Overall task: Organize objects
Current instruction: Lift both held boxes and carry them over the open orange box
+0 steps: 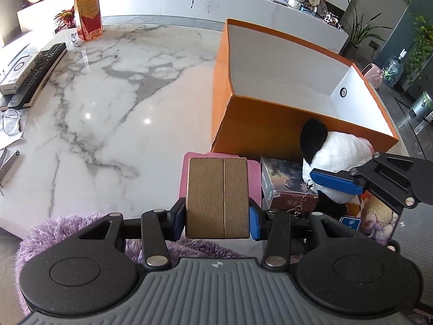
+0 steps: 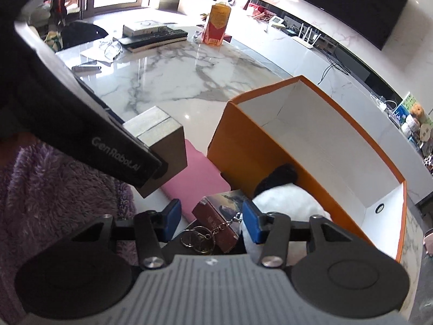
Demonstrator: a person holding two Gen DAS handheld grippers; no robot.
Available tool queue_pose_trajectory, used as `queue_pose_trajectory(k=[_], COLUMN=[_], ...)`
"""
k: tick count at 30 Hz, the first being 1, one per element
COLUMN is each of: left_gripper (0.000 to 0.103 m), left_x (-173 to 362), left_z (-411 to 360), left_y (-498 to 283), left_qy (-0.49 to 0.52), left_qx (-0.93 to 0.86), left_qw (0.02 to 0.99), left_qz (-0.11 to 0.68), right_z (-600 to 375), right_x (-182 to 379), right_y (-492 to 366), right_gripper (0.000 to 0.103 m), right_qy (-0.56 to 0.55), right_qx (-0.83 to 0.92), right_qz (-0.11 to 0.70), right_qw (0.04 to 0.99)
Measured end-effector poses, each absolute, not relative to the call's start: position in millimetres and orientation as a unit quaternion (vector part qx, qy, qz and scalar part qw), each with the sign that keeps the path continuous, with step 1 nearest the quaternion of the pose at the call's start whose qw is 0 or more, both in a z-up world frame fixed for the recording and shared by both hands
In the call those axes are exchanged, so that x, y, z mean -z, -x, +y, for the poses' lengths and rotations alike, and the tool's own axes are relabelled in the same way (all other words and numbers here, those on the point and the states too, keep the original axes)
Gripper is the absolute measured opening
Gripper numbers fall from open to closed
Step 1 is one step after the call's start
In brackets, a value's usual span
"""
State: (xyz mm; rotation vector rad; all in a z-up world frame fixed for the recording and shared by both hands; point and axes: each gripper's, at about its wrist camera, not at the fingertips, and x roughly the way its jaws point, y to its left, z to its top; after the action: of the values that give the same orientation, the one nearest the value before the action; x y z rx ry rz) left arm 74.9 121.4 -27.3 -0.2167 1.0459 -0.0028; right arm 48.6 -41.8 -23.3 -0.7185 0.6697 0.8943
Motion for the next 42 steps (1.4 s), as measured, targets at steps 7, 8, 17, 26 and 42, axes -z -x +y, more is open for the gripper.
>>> queue_pose_trajectory(k=[7,8,17,26,42], left_gripper=[0.052,0.052,0.052,0.052,0.052], left_x=[28.1,29.0,33.6,23.0,-5.3], left_z=[131.2,131.6,130.3,122.2,76.8], left_y=[-78.5,-79.2,-80.6,-73.7,-72.7], left_qy=[0.114,0.114,0.107,0.101,0.063], left_qx=[0.009,0.011,0.007,-0.003,0.043], left_qw=[0.862,0.861,0.857,0.861,0.875], left_qz=[0.495,0.495,0.505,0.498,0.478], right_z=[-15.8,-14.0,-8.2,-36.5,-178.1], right_x=[50.2,51.9,65.3,16.9,-66.4], right_y=[-58.2,-58.1,-52.2,-51.9,-79.2], right_gripper=[0.045,0.045,0.038,0.024,0.024], right_qy=[0.400,0.407,0.455,0.398,0.127], right_qx=[-0.398,-0.399,-0.376,-0.376,-0.352], right_qz=[0.309,0.308,0.290,0.275,0.384], right_qw=[0.765,0.762,0.753,0.790,0.844])
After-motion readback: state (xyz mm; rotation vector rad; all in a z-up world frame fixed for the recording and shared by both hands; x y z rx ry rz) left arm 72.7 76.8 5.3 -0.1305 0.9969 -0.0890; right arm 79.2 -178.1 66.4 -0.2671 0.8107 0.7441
